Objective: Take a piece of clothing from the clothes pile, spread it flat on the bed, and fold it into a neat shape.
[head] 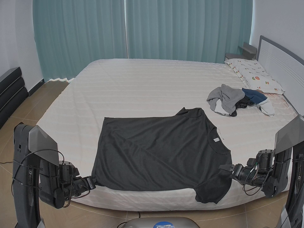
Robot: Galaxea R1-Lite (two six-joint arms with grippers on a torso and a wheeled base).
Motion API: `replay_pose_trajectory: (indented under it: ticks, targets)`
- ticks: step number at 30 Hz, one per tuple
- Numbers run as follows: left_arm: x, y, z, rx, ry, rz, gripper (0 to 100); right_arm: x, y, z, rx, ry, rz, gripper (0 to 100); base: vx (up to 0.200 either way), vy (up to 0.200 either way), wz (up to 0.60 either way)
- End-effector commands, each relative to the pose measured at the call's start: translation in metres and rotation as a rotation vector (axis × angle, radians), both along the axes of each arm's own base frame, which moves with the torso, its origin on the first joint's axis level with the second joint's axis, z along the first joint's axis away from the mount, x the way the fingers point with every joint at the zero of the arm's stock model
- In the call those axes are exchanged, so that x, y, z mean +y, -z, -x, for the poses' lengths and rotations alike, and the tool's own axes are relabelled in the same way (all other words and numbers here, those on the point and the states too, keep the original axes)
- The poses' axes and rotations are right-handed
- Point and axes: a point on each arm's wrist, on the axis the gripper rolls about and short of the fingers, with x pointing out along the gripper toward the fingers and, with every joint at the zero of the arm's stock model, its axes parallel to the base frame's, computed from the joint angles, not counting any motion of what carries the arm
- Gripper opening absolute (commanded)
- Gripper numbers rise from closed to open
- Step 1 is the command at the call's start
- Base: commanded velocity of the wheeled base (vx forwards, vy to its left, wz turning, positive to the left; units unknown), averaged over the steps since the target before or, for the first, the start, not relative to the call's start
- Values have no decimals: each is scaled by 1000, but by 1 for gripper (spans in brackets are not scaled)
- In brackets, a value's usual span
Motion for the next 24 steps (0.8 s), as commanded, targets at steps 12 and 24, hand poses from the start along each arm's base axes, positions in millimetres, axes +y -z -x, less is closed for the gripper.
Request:
replay_pose_trajectory:
  ticks: [12,24]
  targets:
    - [3,-14,-6,-39,-70,108,0,-11,2,-51,-55,27,41,100,0,0,0]
    - [3,-14,-5,-33,-65,113,0,-31,13,-42,21,35,102,100,0,0,0]
